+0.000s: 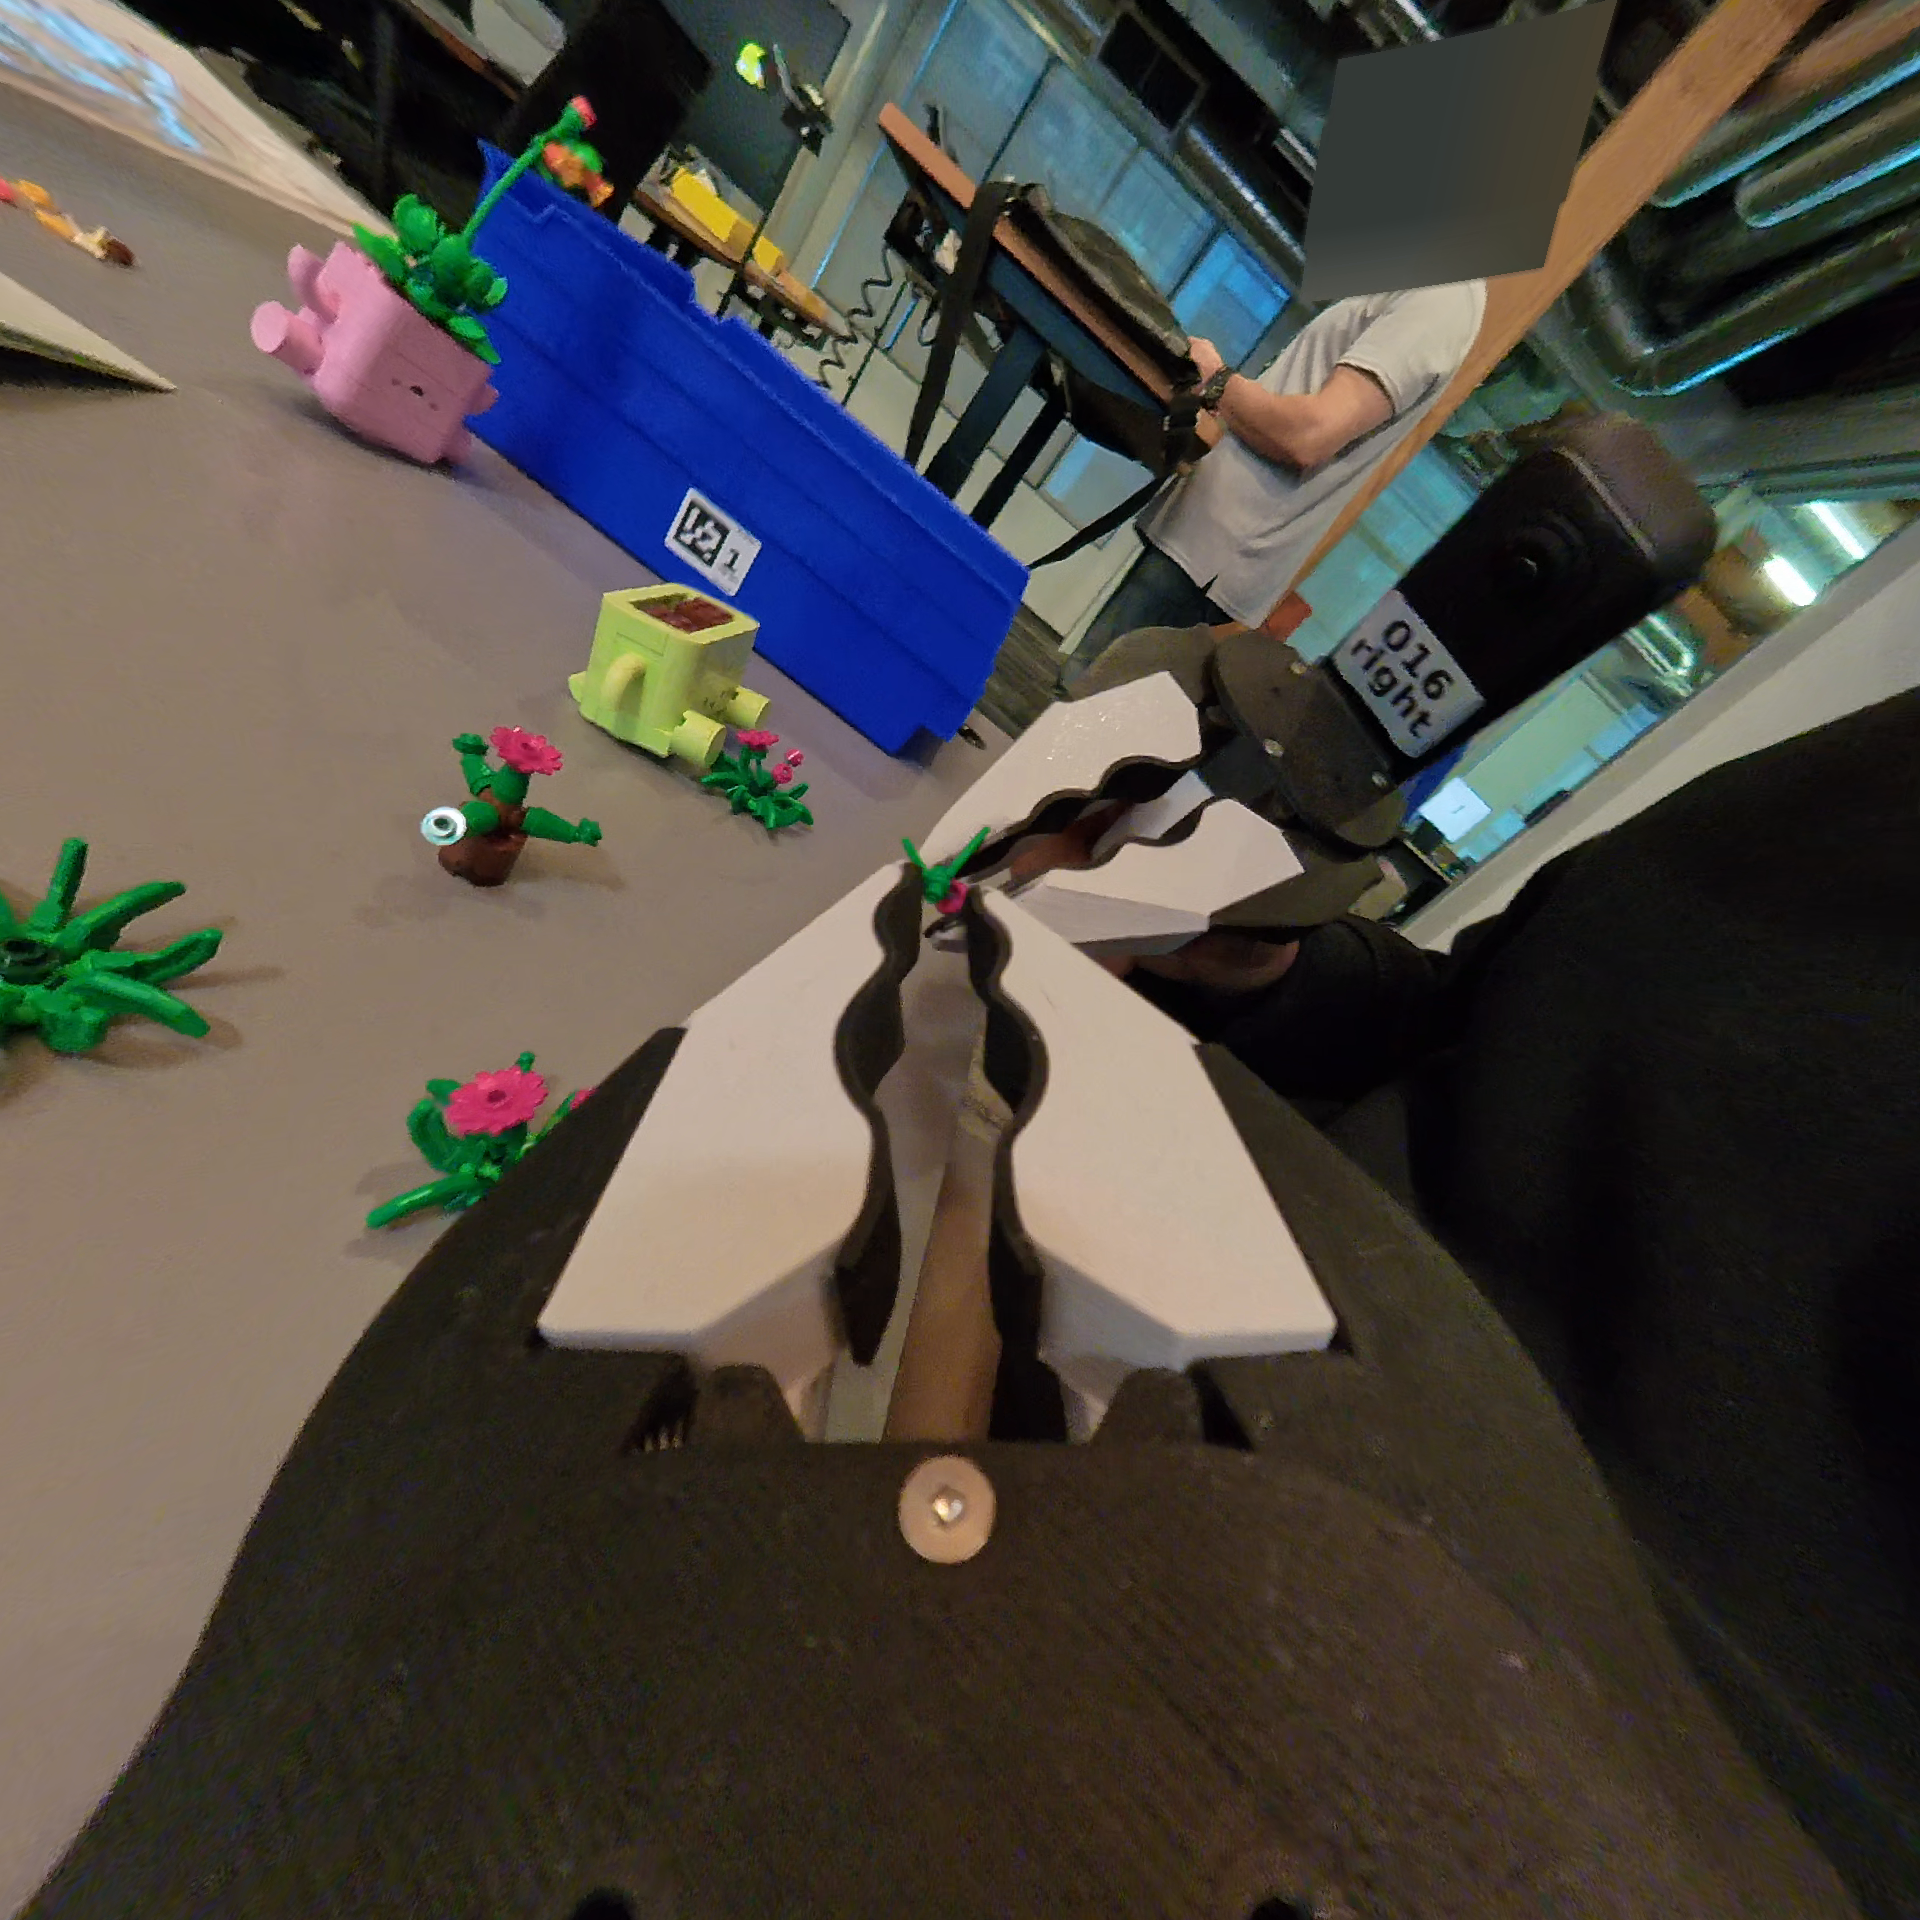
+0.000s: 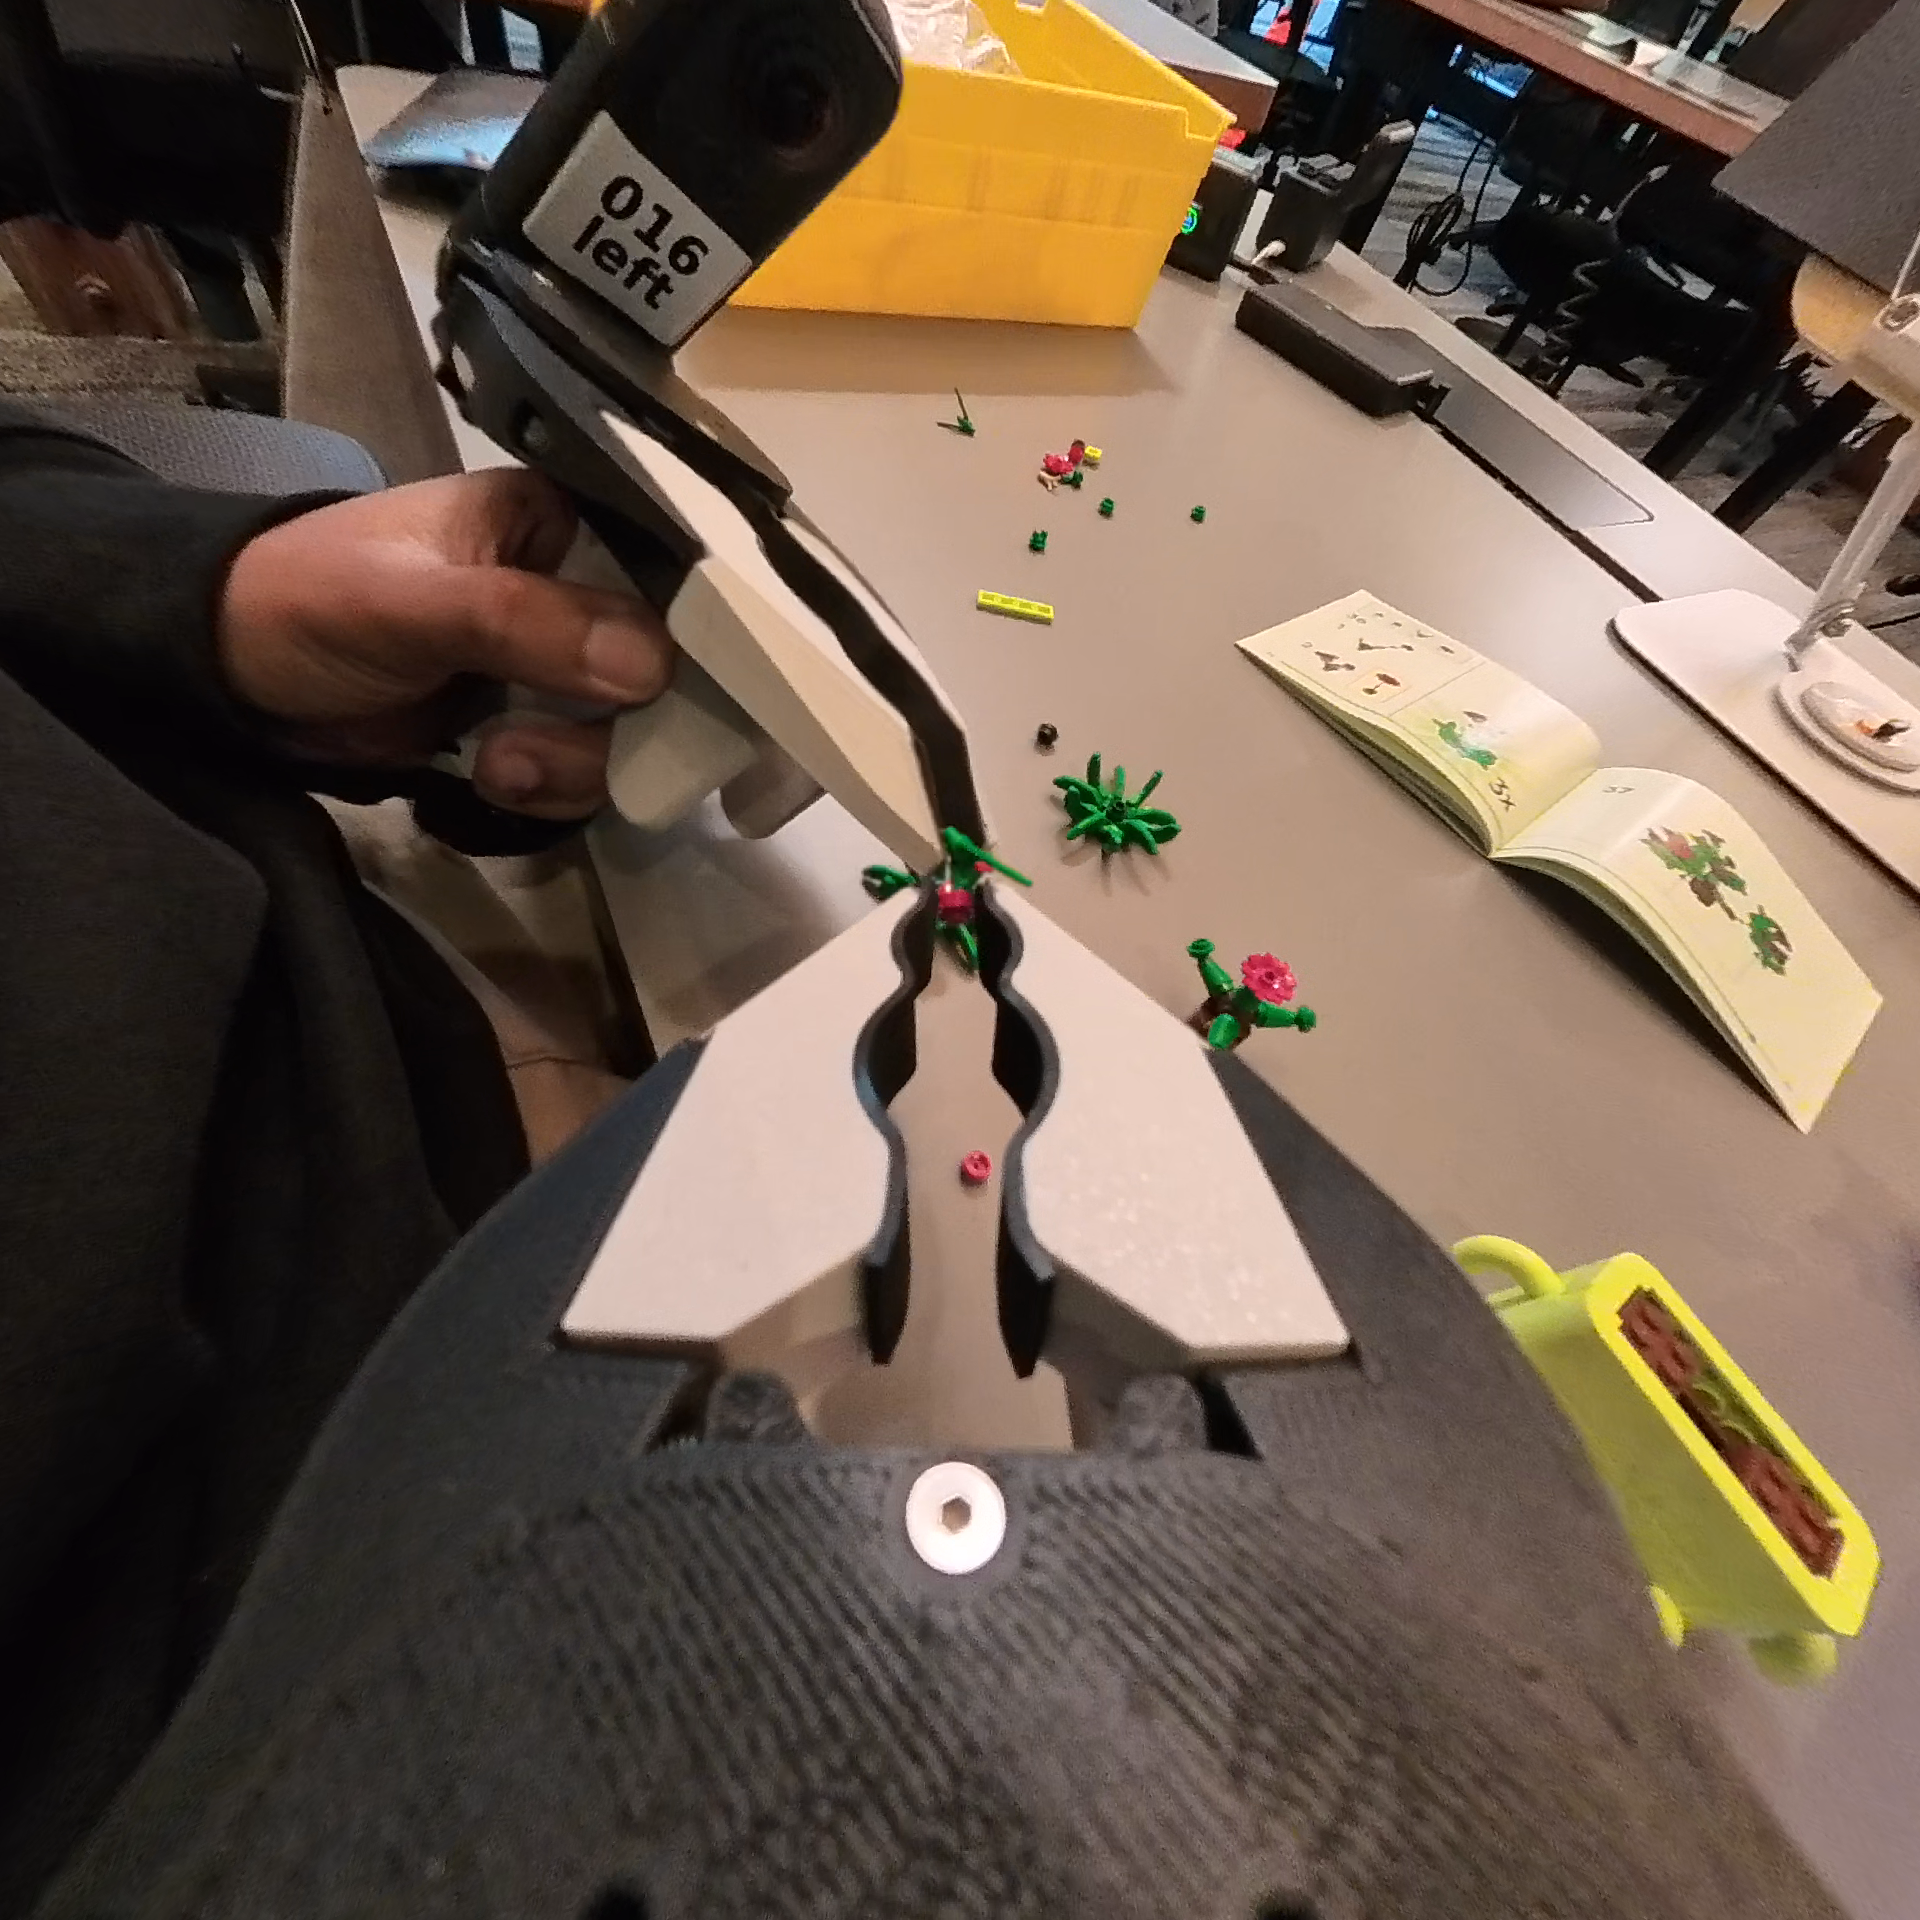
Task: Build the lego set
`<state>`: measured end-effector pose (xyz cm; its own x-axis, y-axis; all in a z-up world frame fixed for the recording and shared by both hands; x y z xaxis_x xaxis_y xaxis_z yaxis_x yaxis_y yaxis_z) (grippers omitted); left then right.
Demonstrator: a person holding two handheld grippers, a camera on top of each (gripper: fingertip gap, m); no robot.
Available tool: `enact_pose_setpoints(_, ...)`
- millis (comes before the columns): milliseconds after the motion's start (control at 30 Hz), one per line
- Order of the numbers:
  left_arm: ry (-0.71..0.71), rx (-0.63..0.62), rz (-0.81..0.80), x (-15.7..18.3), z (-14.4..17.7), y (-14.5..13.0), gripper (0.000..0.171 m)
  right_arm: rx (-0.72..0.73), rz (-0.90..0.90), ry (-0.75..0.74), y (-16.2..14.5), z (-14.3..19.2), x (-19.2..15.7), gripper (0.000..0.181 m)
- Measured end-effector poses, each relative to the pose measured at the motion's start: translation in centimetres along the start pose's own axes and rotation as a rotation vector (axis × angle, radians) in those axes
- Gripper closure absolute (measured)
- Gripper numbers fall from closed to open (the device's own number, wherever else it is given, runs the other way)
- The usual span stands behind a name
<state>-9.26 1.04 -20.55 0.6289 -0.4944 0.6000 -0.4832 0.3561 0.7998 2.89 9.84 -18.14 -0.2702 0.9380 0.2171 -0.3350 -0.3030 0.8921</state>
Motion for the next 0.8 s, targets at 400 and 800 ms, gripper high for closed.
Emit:
enact_pose_setpoints(400,-0.204,0.142,-0.122,2.2,0.7,1.2,0.143,0.369,-0.753,0.540,0.5,1.2,1.4,0.177)
enact_pose_setpoints(800,-0.331,0.137,-0.197,3.9,0.6,1.1,0.166,0.546,-1.123,0.998,-0.2,0.0,0.4,0.176)
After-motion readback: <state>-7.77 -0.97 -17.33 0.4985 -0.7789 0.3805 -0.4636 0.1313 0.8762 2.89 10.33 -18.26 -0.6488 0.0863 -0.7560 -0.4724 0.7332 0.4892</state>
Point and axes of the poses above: each gripper's, where its closed fingertips meet, z back along the fingers, y out of its top, x = y × z across the jaws, the point moved 9 cm from there along z, back along the fingers, and after that the axes turned 2 degrees about -y, right-handed, at the moved point
